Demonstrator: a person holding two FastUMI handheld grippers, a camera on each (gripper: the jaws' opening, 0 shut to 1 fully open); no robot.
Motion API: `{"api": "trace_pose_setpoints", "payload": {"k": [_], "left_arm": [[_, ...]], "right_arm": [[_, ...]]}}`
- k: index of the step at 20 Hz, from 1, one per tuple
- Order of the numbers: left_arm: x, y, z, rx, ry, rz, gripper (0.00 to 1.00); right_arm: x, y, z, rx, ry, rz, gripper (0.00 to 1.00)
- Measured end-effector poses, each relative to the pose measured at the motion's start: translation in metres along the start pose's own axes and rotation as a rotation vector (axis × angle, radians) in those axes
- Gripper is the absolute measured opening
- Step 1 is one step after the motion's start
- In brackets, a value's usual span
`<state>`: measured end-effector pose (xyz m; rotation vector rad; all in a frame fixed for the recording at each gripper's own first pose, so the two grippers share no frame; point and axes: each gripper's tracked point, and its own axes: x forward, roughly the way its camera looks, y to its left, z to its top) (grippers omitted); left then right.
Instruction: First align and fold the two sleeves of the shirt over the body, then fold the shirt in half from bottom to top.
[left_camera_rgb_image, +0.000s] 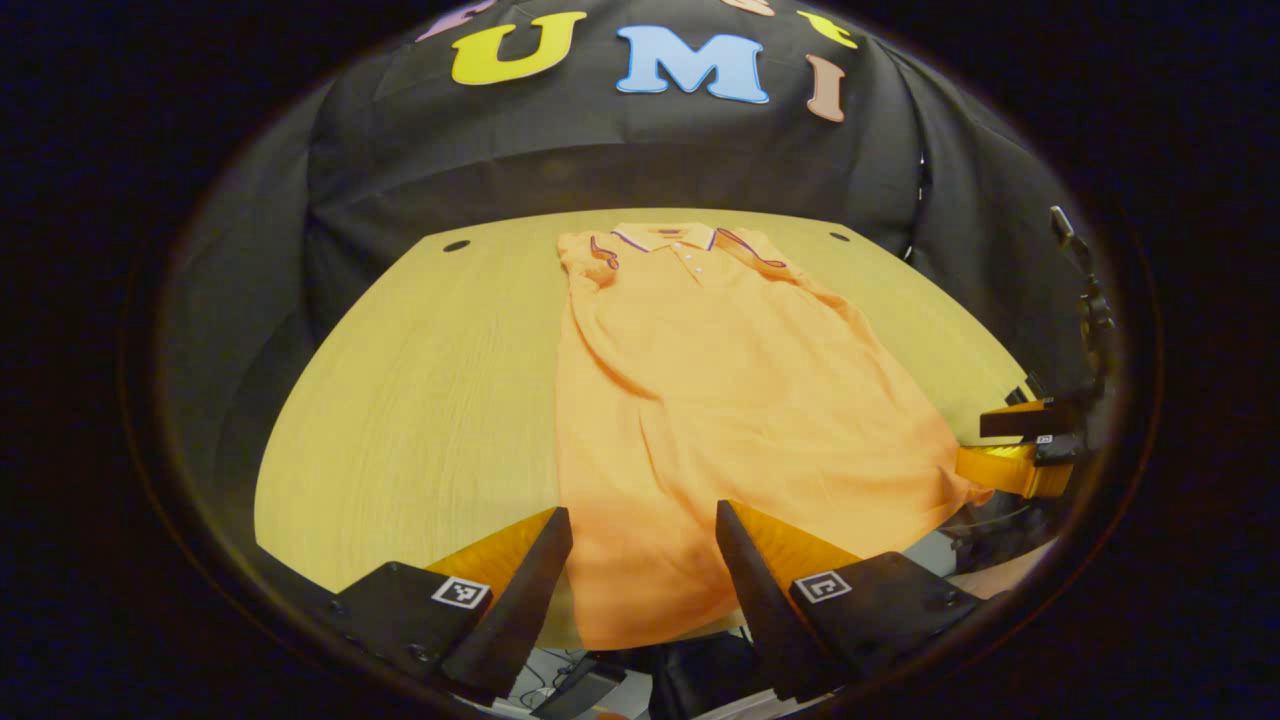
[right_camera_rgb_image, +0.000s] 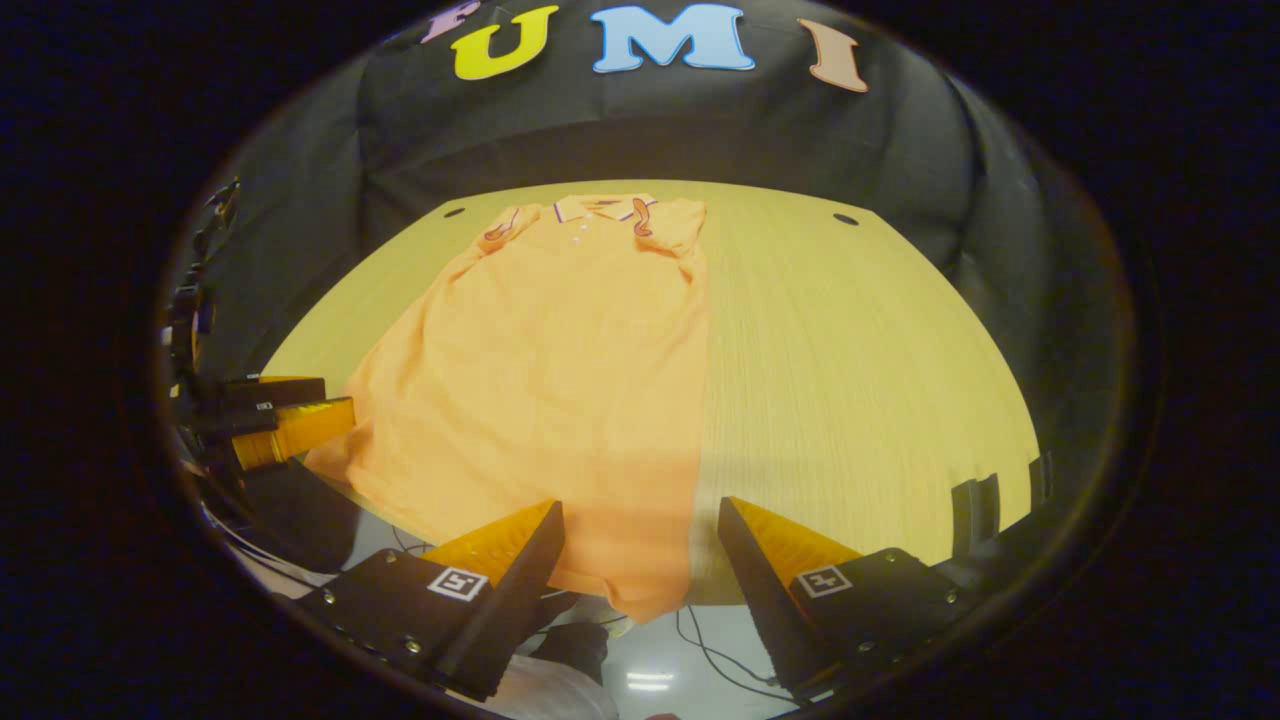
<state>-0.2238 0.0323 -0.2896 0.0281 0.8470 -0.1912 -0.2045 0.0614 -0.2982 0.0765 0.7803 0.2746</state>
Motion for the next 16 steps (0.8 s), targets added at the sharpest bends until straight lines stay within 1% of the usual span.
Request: {"api": "trace_pose_setpoints", "payload": {"k": [3, 4, 5, 9, 11, 12, 14, 15, 16], "left_arm": [[-0.006, 0.003, -0.015, -0.017, 0.022, 0.006, 0.95], [-0.005, 0.003, -0.018, -0.021, 0.027, 0.008, 0.96], [-0.008, 0.002, -0.024, -0.022, 0.03, 0.008, 0.95], [-0.008, 0.0, -0.041, -0.02, 0.057, 0.009, 0.94], [-0.006, -0.001, -0.039, -0.007, 0.048, 0.018, 0.96], [-0.005, 0.0, -0.038, -0.002, 0.048, 0.026, 0.94], [-0.002, -0.002, -0.038, 0.02, 0.05, 0.031, 0.94], [-0.001, -0.003, -0.038, 0.024, 0.05, 0.03, 0.94], [0.0, -0.008, -0.036, 0.028, 0.047, 0.024, 0.94]], "right_arm": [[0.0, 0.001, -0.018, 0.0, 0.04, 0.003, 0.96], [0.0, 0.001, -0.023, 0.002, 0.049, 0.004, 0.96], [0.0, 0.002, -0.027, 0.005, 0.058, 0.003, 0.96], [0.004, 0.002, -0.028, -0.005, 0.058, -0.016, 0.96], [0.004, 0.003, -0.027, -0.013, 0.057, -0.021, 0.96], [0.004, 0.004, -0.027, -0.01, 0.06, -0.023, 0.96], [0.005, 0.006, -0.026, -0.005, 0.059, -0.024, 0.92], [0.006, 0.006, -0.027, 0.0, 0.063, -0.026, 0.77], [0.006, 0.007, -0.026, -0.002, 0.063, -0.024, 0.74]]}}
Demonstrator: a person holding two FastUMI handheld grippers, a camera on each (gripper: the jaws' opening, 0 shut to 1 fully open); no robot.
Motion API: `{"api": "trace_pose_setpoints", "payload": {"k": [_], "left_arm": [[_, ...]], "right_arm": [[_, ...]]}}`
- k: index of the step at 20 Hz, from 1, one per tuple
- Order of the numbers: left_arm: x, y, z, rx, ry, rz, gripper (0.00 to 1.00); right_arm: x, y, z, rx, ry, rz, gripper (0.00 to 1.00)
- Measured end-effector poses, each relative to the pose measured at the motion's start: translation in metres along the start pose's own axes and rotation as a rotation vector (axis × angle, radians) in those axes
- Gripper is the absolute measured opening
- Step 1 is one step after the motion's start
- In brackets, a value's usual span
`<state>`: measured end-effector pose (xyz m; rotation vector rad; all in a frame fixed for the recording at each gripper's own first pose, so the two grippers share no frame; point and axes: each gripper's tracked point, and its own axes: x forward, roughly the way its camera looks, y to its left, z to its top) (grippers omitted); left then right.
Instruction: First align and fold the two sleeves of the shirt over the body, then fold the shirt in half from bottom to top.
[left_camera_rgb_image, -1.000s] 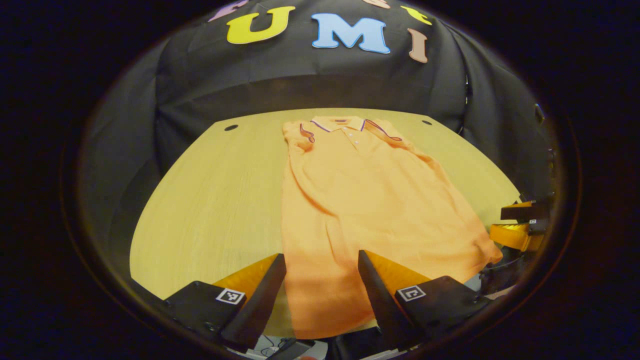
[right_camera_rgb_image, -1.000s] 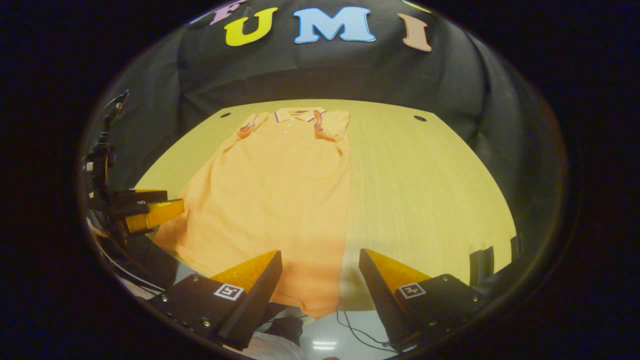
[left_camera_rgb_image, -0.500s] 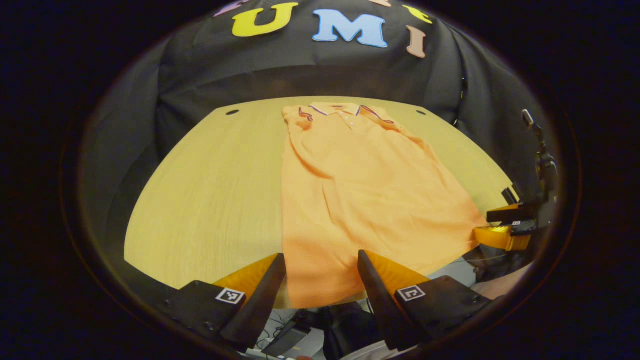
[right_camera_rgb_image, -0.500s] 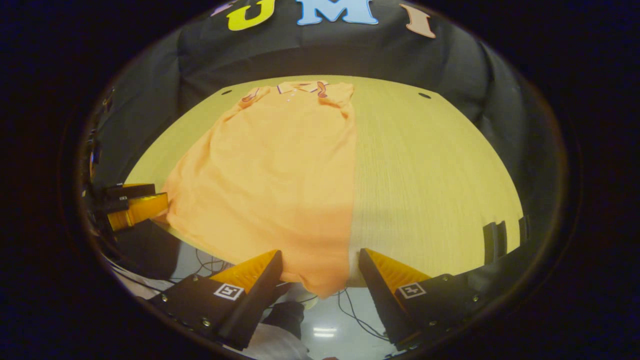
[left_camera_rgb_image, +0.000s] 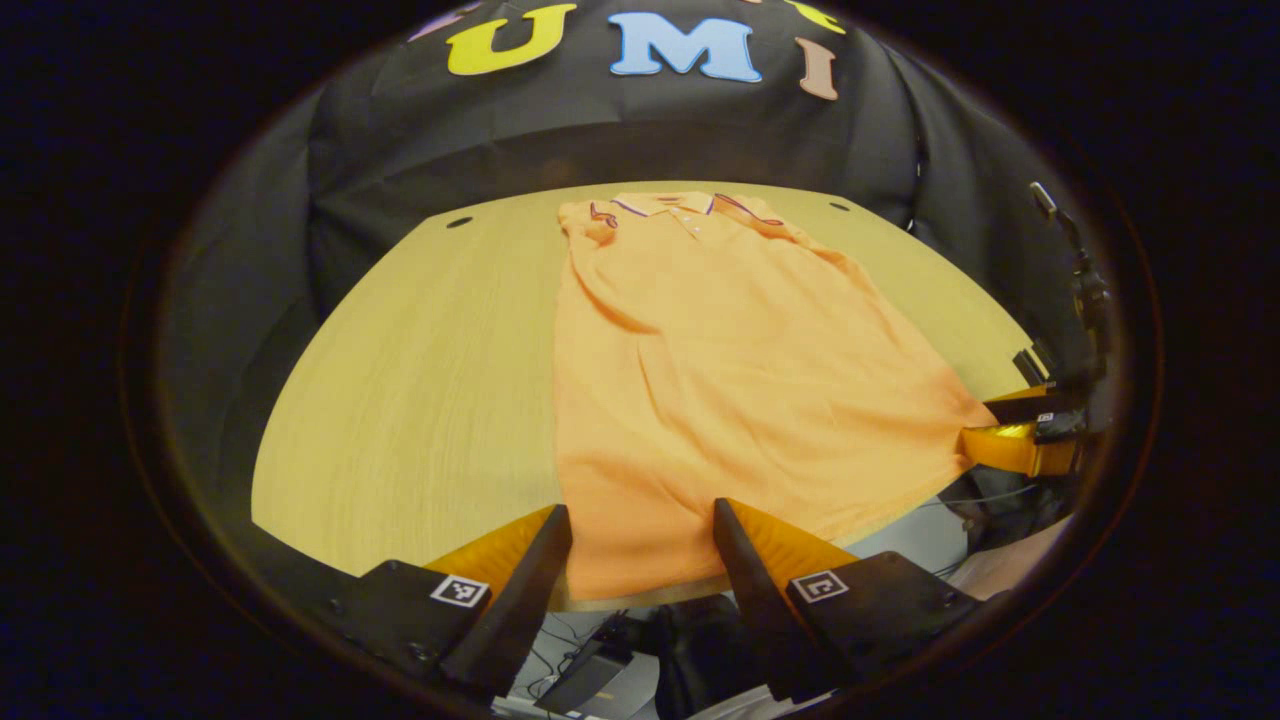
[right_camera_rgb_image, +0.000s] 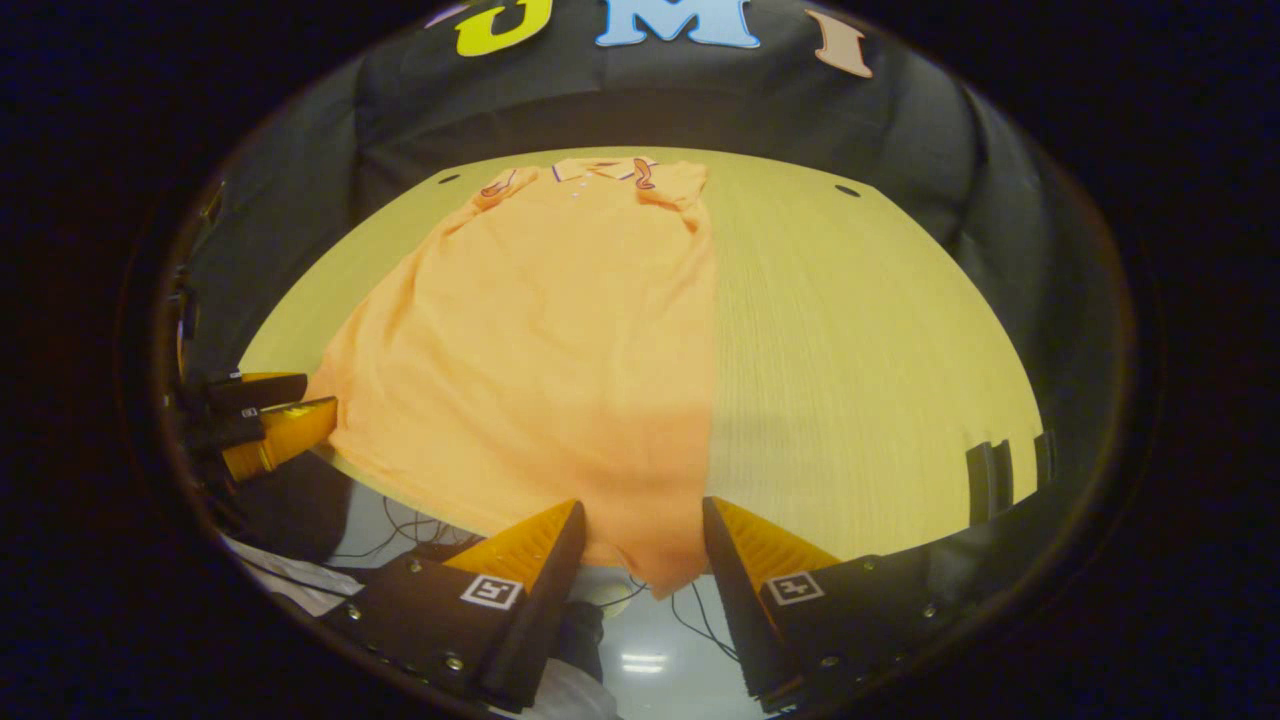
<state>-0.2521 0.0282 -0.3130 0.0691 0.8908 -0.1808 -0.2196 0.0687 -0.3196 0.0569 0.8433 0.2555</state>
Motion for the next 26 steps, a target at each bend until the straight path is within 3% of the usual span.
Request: {"api": "trace_pose_setpoints", "payload": {"k": [1, 3, 5, 6, 7, 10, 12, 17, 26], "left_arm": [[-0.001, -0.004, -0.002, 0.008, 0.001, -0.005, 0.83], [0.0, -0.014, -0.002, 0.026, -0.001, -0.025, 0.65], [-0.001, -0.022, -0.002, 0.041, -0.006, -0.037, 0.38], [0.0, -0.023, -0.001, 0.046, -0.008, -0.037, 0.29], [-0.002, -0.025, -0.003, 0.062, -0.004, -0.028, 0.14], [-0.002, -0.024, 0.0, 0.069, -0.018, -0.007, 0.06], [-0.002, -0.024, 0.001, 0.035, -0.013, 0.005, 0.06], [-0.013, -0.03, 0.019, -0.023, -0.049, 0.025, 0.06], [-0.022, -0.024, 0.113, -0.051, -0.187, 0.03, 0.06]], "right_arm": [[0.002, 0.0, 0.001, 0.012, -0.002, -0.005, 0.71], [0.001, 0.0, 0.0, 0.053, -0.005, -0.005, 0.31], [0.001, -0.001, 0.001, 0.048, -0.009, -0.002, 0.31], [0.0, 0.0, 0.001, 0.097, -0.015, -0.005, 0.3], [0.001, 0.002, 0.001, 0.111, -0.013, 0.005, 0.05], [0.0, 0.004, 0.003, 0.136, -0.033, 0.026, 0.05], [-0.004, 0.006, 0.003, 0.158, -0.044, 0.056, 0.0], [-0.015, -0.001, 0.022, 0.145, -0.102, 0.085, 0.0], [-0.034, -0.02, 0.112, 0.084, -0.239, 0.068, 0.0]]}}
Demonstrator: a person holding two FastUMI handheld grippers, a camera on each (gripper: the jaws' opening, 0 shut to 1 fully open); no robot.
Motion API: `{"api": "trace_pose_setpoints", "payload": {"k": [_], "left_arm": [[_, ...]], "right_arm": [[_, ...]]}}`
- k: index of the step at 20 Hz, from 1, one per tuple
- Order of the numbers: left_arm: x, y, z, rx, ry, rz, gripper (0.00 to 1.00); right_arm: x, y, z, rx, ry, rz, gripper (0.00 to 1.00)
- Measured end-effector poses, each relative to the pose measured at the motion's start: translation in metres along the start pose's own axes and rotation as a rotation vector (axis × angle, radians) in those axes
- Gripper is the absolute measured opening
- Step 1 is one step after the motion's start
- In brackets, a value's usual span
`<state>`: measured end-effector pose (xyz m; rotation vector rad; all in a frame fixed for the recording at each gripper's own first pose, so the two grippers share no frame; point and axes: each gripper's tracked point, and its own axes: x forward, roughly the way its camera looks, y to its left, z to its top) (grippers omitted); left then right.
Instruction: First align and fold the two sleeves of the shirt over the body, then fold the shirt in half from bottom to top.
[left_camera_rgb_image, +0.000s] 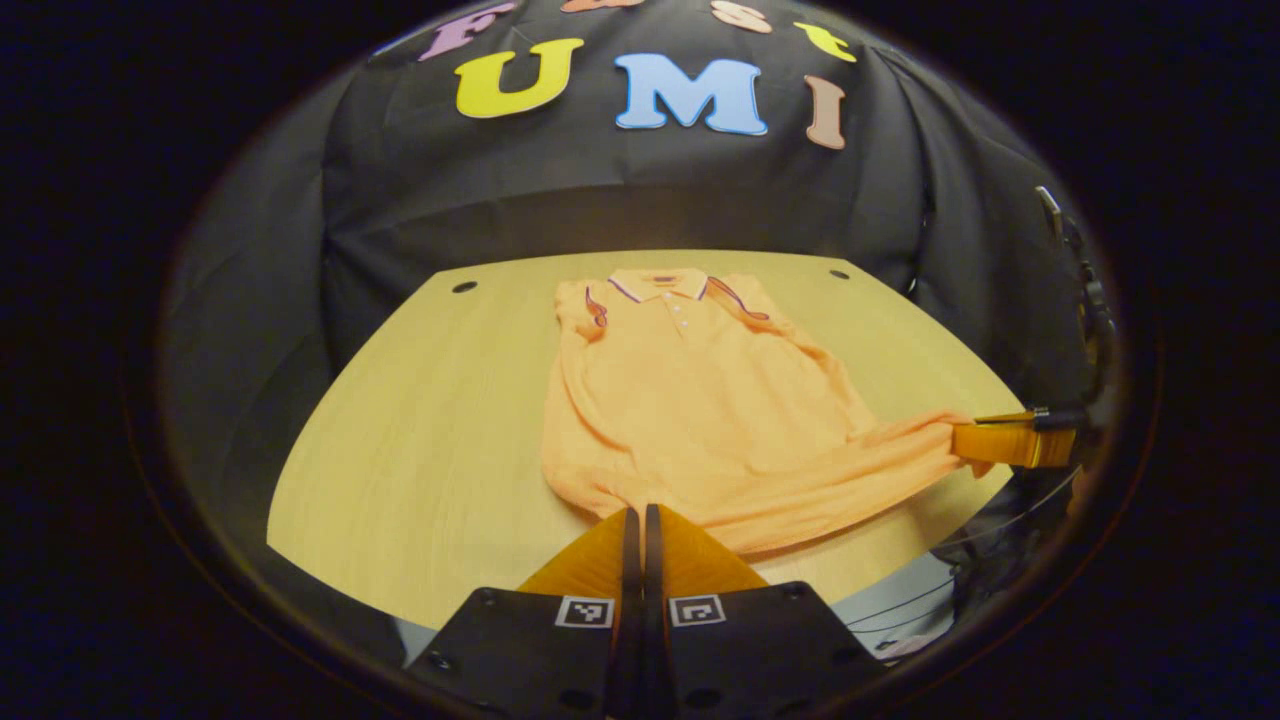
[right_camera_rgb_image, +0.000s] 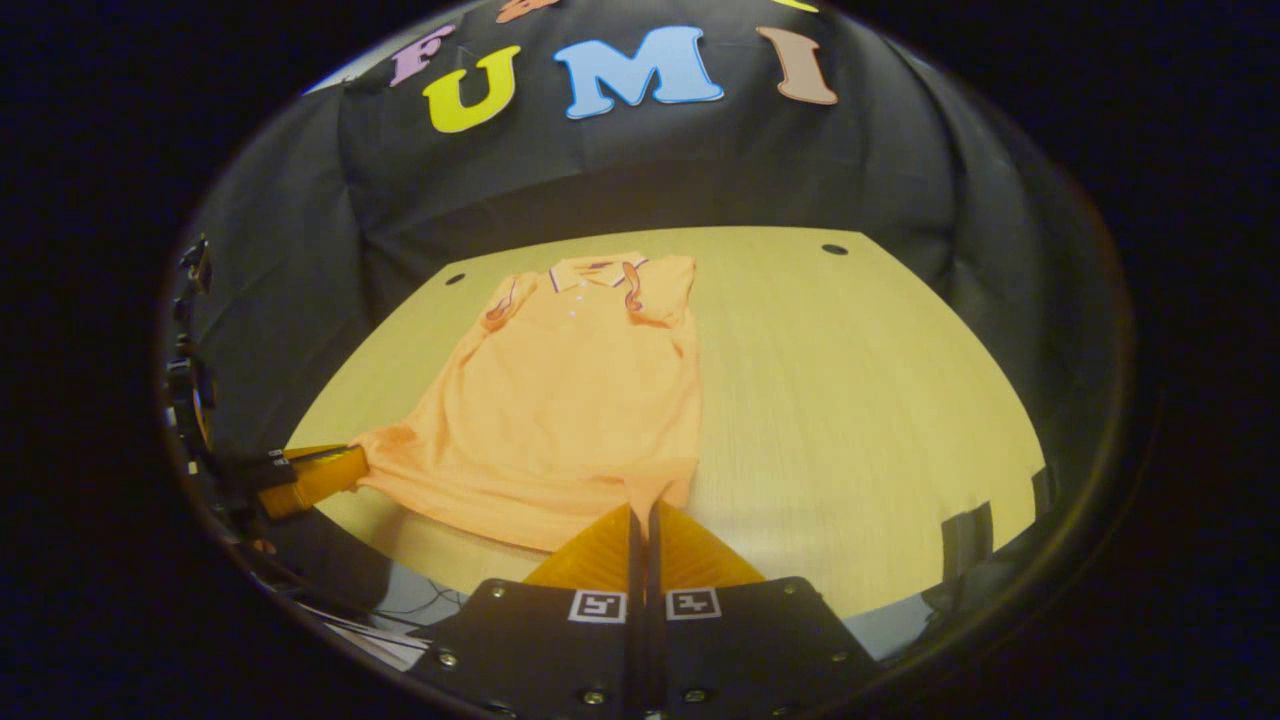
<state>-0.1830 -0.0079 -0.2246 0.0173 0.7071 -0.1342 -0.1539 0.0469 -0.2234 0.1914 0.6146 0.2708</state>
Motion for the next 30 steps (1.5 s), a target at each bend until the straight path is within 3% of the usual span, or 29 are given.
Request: {"api": "trace_pose_setpoints", "payload": {"k": [10, 21, 30], "left_arm": [[0.073, 0.027, 0.091, -0.007, -0.052, -0.017, 0.07], [0.144, 0.039, 0.169, 0.018, -0.1, -0.051, 0.06], [0.204, 0.055, 0.216, 0.043, -0.104, -0.08, 0.07]], "right_arm": [[0.057, 0.002, 0.107, -0.025, -0.073, -0.029, 0.0], [0.118, -0.004, 0.176, -0.058, -0.085, -0.081, 0.0], [0.168, -0.009, 0.225, -0.012, -0.087, -0.125, 0.0]]}}
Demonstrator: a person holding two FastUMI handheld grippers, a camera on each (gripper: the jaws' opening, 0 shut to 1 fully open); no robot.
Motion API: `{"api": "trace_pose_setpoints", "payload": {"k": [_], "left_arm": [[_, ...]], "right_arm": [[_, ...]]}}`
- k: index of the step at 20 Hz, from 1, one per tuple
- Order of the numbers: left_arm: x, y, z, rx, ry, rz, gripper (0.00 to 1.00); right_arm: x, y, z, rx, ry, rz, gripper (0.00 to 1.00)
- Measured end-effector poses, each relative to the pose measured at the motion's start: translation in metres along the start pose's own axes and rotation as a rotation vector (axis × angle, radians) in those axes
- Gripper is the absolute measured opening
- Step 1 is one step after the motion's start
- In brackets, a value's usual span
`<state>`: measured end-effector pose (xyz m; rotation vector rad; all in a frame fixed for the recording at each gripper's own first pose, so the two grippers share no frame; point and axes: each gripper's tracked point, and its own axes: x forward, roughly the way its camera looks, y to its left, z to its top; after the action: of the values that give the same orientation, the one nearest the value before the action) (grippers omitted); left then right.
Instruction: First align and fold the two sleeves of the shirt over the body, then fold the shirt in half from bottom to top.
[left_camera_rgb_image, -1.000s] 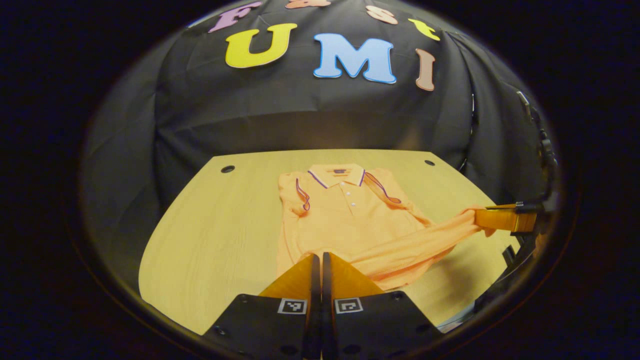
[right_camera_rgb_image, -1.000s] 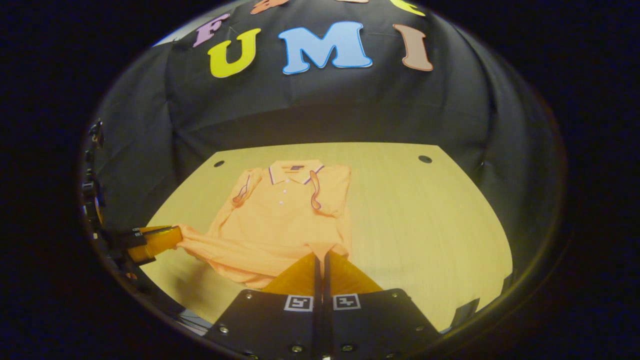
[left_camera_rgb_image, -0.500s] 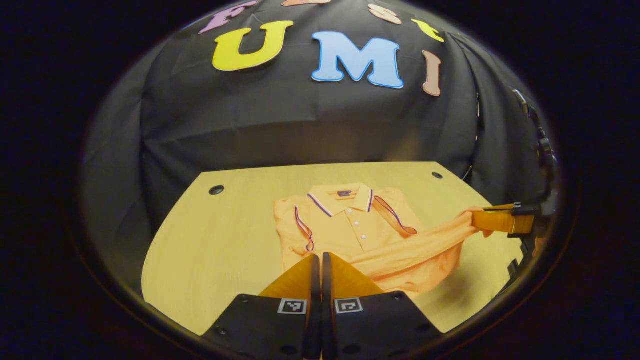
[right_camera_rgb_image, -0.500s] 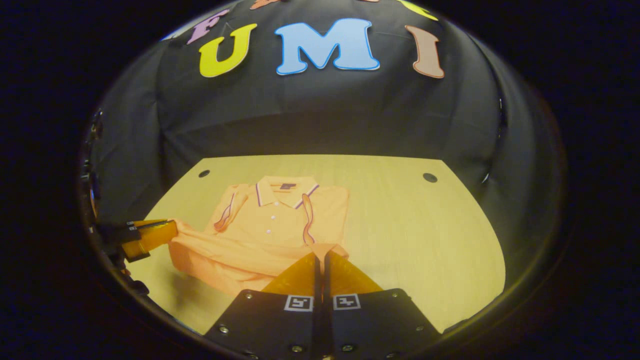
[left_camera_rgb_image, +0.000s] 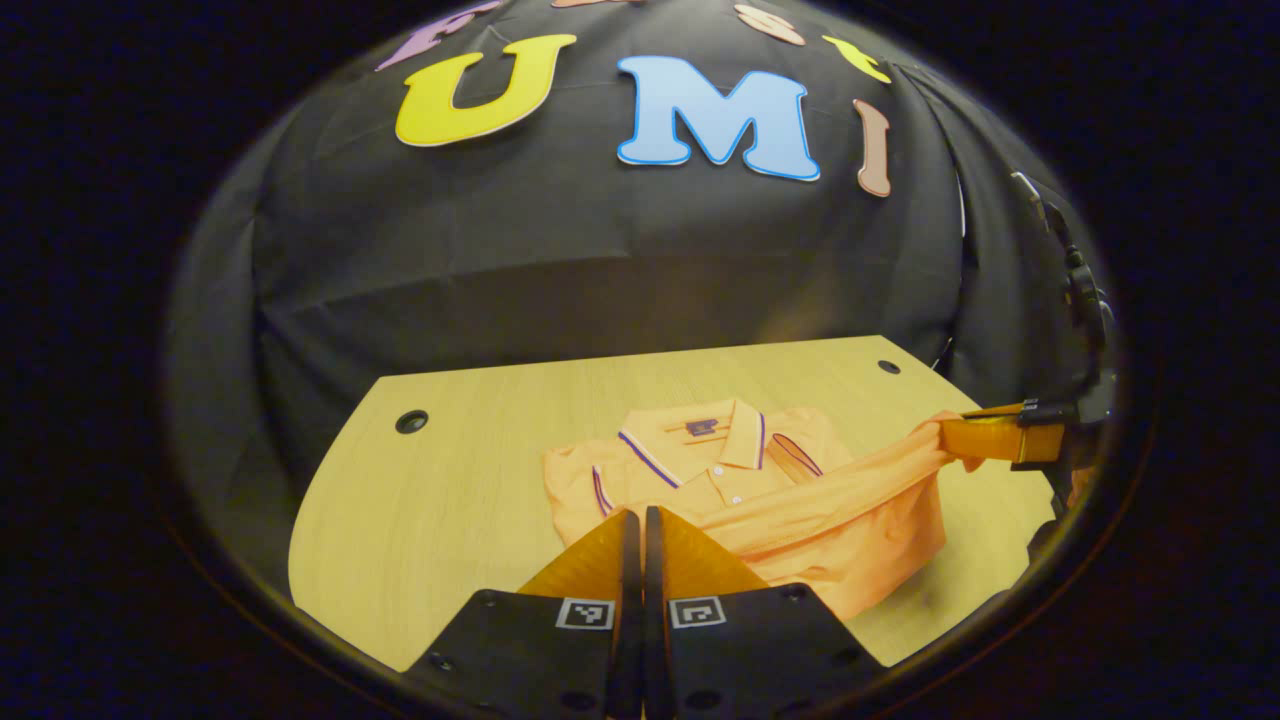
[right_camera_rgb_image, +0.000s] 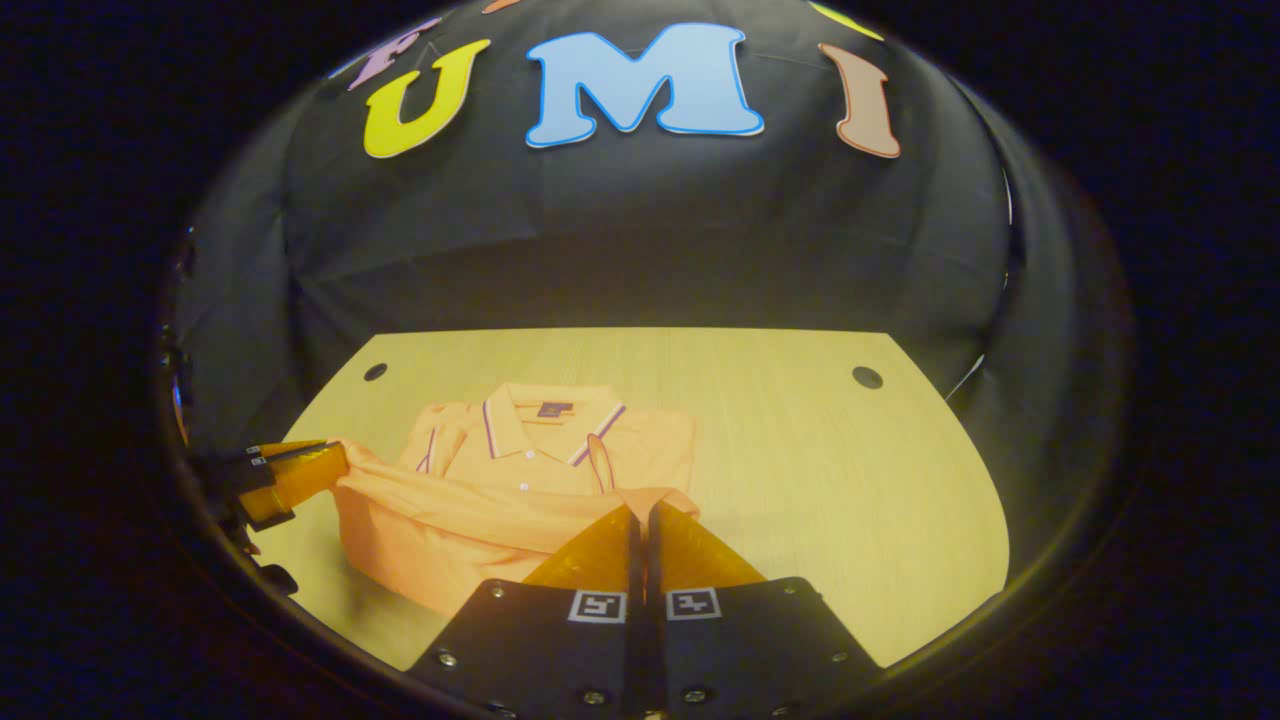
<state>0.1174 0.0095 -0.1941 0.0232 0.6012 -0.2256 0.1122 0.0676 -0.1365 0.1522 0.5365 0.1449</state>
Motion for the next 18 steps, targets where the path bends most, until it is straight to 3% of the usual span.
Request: {"api": "trace_pose_setpoints", "payload": {"k": [10, 18], "left_arm": [[0.072, 0.025, 0.031, -0.006, -0.016, -0.033, 0.06], [0.112, 0.046, 0.035, 0.0, -0.032, 0.006, 0.06]], "right_arm": [[0.061, 0.0, 0.037, -0.029, -0.013, -0.071, 0.0], [0.111, 0.009, 0.044, -0.046, 0.003, -0.084, 0.0]]}}
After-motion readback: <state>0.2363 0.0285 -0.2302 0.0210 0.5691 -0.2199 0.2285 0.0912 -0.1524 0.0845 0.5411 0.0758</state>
